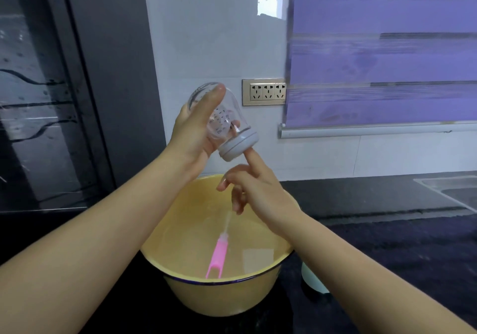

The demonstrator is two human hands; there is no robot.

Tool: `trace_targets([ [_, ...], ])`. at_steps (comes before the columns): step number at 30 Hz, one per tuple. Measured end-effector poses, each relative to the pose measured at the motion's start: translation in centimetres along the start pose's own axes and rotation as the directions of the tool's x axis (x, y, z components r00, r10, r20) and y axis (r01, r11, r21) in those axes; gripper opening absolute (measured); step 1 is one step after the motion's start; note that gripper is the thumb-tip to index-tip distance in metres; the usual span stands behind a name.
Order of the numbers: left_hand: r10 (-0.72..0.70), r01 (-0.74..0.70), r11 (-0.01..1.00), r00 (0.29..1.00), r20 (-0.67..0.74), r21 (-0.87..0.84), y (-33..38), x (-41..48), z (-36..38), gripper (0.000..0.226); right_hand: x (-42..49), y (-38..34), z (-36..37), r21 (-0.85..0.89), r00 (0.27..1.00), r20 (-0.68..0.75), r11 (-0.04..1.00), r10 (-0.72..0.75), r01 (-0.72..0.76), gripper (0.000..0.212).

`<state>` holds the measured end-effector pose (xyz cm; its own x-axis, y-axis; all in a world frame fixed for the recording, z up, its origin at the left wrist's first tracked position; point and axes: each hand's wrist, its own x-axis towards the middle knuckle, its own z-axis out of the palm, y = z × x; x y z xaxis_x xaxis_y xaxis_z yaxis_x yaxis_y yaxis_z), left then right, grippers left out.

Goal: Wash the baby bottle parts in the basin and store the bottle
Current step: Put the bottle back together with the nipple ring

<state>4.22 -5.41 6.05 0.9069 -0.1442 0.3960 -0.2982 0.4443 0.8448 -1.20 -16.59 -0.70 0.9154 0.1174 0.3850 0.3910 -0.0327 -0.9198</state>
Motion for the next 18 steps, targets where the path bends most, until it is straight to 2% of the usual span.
trace_targets([
  [3,0.006,-0.006,1.000,0.996,0.088,-0.006,0.1,-0.4,0.0,0.051,0.2,-0.4,0.6,-0.123,0.999,0.031,0.992,-0.021,0.025,0.045],
  [7,-0.007,0.006,1.000,0.981,0.193,0.008,0.2,-0.3,-0.6,0.048,0.5,-1.0,1.2,-0.242,0.997,-0.054,0.969,-0.054,0.039,0.032],
  [11,0.019,-0.025,0.999,0.974,0.227,0.026,0.4,-0.3,-1.1,0.048,0.4,-0.9,1.7,-0.147,0.995,-0.062,0.986,-0.082,0.072,0.039],
  [14,0.033,-0.043,0.998,0.970,0.239,0.034,0.4,-0.2,-1.3,0.059,0.3,-0.8,2.0,-0.093,0.994,-0.024,0.991,-0.102,0.100,0.048],
  [16,0.070,-0.079,0.996,0.974,0.216,0.034,0.3,-0.1,-1.5,0.062,0.2,-0.3,2.2,-0.254,0.989,-0.049,0.959,-0.140,0.123,0.043],
  [18,0.118,-0.120,0.993,0.982,0.149,0.005,0.1,0.0,-1.5,0.071,-0.3,0.3,2.1,-0.534,0.967,-0.060,0.826,-0.249,0.179,0.034],
])
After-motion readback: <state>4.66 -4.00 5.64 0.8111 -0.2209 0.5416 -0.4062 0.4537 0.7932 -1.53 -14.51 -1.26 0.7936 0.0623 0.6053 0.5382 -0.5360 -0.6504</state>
